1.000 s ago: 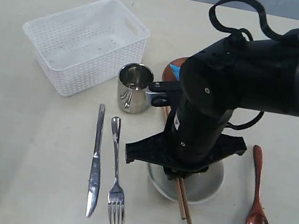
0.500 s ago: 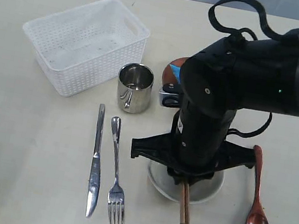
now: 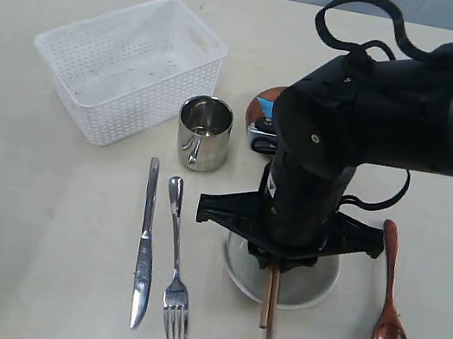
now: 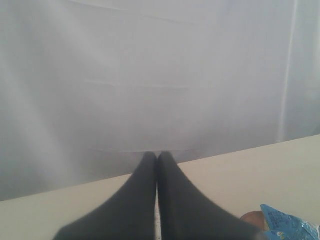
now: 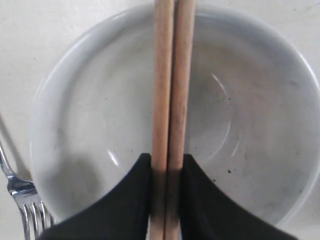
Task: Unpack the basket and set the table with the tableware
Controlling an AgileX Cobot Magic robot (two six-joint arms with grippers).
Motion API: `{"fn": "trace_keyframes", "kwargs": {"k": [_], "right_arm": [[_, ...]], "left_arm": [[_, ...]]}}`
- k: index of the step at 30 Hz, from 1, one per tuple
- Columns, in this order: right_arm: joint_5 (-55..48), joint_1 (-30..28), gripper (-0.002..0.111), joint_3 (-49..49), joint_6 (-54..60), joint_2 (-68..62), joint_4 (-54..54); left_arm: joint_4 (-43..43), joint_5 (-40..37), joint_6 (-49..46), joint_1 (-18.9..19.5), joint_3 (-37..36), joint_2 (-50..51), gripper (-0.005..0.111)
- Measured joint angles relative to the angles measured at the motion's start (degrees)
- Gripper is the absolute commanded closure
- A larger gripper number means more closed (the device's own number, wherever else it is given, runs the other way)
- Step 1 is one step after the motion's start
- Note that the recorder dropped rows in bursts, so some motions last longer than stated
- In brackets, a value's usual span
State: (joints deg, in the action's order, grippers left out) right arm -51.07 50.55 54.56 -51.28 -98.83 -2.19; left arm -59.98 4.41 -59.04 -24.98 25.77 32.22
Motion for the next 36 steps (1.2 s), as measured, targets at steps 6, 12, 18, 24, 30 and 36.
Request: {"fn": "trace_keyframes", "kwargs": {"k": [6, 12, 18, 24, 30, 36], "right_arm": [[0.0, 0.0, 0.084, 0.0, -0.12, 0.1, -0.4], [0.08, 0.0, 0.077, 0.0, -0.12, 0.1, -0.4], [0.08, 0.0, 0.077, 0.0, -0.12, -0.01, -0.4], [-0.08, 0.0, 0.078, 0.13, -0.12, -0.01, -0.54], [-0.25, 0.0, 0.078, 0.33, -0.12, 2.95, -1.63], [-1.07, 0.0, 0.078, 0.53, -0.12, 5.26, -1.92]], "left_arm": [[0.0, 0.0, 0.0, 0.0, 0.0, 0.0, 0.107], [0.0, 0.0, 0.0, 0.0, 0.0, 0.0, 0.107], [0.0, 0.0, 0.0, 0.0, 0.0, 0.0, 0.107], [0.0, 0.0, 0.0, 0.0, 0.0, 0.0, 0.107], [0.0, 0.0, 0.0, 0.0, 0.0, 0.0, 0.107], [0.0, 0.0, 0.0, 0.0, 0.0, 0.0, 0.107]]}}
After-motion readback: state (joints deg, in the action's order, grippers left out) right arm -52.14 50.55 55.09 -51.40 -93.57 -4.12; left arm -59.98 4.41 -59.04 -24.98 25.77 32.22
